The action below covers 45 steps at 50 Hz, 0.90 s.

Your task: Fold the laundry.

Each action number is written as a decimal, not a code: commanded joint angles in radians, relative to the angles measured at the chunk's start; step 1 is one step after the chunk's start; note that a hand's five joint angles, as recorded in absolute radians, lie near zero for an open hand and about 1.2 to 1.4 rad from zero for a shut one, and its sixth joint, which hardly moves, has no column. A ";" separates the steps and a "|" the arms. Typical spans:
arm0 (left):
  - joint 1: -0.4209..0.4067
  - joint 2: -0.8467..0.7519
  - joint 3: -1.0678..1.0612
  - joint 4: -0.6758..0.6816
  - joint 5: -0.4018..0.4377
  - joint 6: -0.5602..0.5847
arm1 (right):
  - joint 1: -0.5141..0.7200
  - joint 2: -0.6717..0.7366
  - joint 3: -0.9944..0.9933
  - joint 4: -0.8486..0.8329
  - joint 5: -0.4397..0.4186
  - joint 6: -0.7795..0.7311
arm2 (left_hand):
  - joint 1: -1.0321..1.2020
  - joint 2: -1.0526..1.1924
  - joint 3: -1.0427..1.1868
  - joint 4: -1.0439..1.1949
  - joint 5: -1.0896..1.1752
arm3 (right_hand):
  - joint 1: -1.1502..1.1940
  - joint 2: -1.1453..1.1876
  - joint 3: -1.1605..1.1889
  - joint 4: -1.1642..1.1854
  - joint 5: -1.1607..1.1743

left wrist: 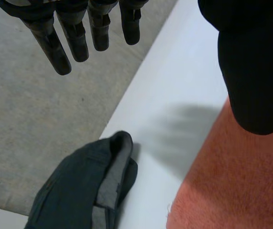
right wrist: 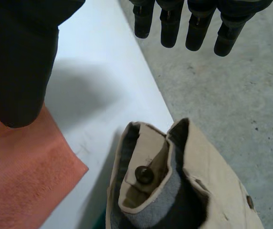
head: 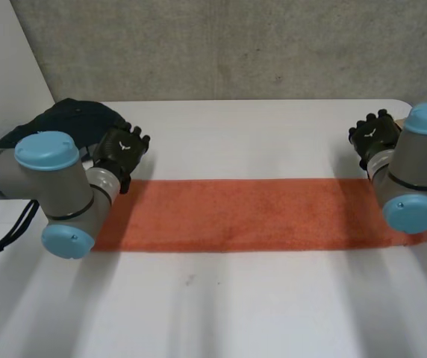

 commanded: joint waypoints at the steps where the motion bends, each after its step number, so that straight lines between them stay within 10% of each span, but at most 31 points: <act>1: 0.000 0.195 -0.180 0.007 0.004 -0.107 | -0.016 -0.272 0.243 0.100 -0.093 0.146 | -0.012 -0.032 -0.036 -0.027 -0.045 | -0.050 -0.039 -0.036 -0.037 -0.043; 15: -0.005 0.335 -0.403 0.096 0.035 -0.170 | -0.308 -0.413 0.642 0.056 -0.385 0.148 | -0.012 -0.032 -0.036 -0.027 -0.045 | 0.198 0.209 0.212 0.211 0.205; 23: -0.010 0.331 -0.416 0.122 0.042 -0.171 | -0.328 -0.288 0.656 -0.141 -0.383 0.142 | -0.012 -0.032 -0.036 -0.027 -0.045 | 0.429 0.441 0.443 0.442 0.436; 26: -0.010 0.331 -0.416 0.122 0.042 -0.173 | -0.329 -0.254 0.630 -0.147 -0.374 0.128 | -0.012 -0.032 -0.036 -0.027 -0.045 | 1.170 1.181 1.184 1.183 1.177; 33: -0.010 0.344 -0.436 0.122 0.041 -0.173 | -0.413 -0.304 0.637 -0.173 -0.198 0.018 | -0.012 -0.032 -0.036 -0.027 -0.045 | 1.171 1.183 1.186 1.185 1.179; 45: -0.002 0.427 -0.472 0.121 0.039 -0.176 | -0.415 -0.432 0.613 -0.181 -0.224 -0.220 | -0.012 -0.032 -0.036 -0.027 -0.045 | 1.171 1.183 1.186 1.185 1.179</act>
